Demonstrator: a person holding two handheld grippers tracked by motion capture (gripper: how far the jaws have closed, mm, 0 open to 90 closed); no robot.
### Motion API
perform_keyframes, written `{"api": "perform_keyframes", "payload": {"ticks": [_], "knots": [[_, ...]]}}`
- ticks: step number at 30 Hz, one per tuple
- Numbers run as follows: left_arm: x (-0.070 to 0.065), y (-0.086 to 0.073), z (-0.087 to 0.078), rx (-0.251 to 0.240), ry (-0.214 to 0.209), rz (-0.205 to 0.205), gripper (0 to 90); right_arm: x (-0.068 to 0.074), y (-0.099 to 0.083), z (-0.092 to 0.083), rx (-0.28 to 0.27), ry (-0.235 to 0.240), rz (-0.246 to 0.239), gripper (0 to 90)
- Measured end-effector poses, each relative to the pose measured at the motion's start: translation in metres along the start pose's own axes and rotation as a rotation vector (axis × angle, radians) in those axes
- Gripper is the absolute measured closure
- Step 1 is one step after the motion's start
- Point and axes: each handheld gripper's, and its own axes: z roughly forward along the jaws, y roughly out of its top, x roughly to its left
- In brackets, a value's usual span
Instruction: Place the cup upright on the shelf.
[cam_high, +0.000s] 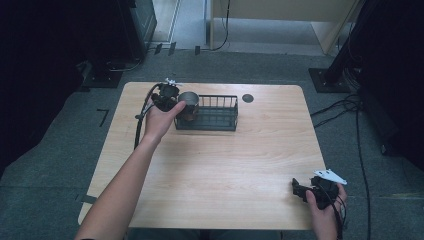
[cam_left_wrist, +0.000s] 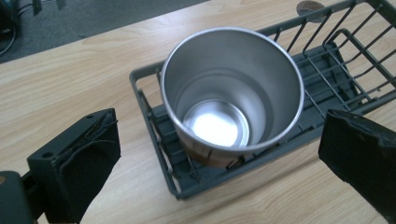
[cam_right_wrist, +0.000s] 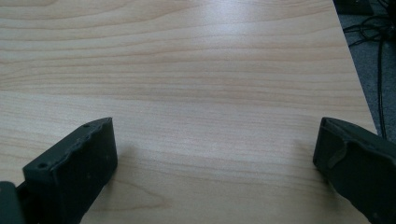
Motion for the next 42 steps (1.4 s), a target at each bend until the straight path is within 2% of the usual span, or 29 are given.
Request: {"api": "perform_keyframes", "payload": {"ticks": [7, 10, 16, 42], "knots": [[0.002, -0.013, -0.01, -0.011, 0.0, 0.001, 0.0, 0.0, 0.0, 0.0, 0.0, 0.0, 0.0, 0.0], [0.002, -0.019, -0.012, -0.015, 0.013, 0.006, 0.0, 0.0, 0.0, 0.0, 0.0, 0.0, 0.0, 0.0], [0.006, -0.037, -0.011, -0.009, 0.018, -0.001, 0.0, 0.0, 0.0, 0.0, 0.0, 0.0, 0.0, 0.0], [0.014, -0.086, -0.016, 0.001, 0.018, -0.04, 0.0, 0.0, 0.0, 0.0, 0.0, 0.0, 0.0, 0.0]]}}
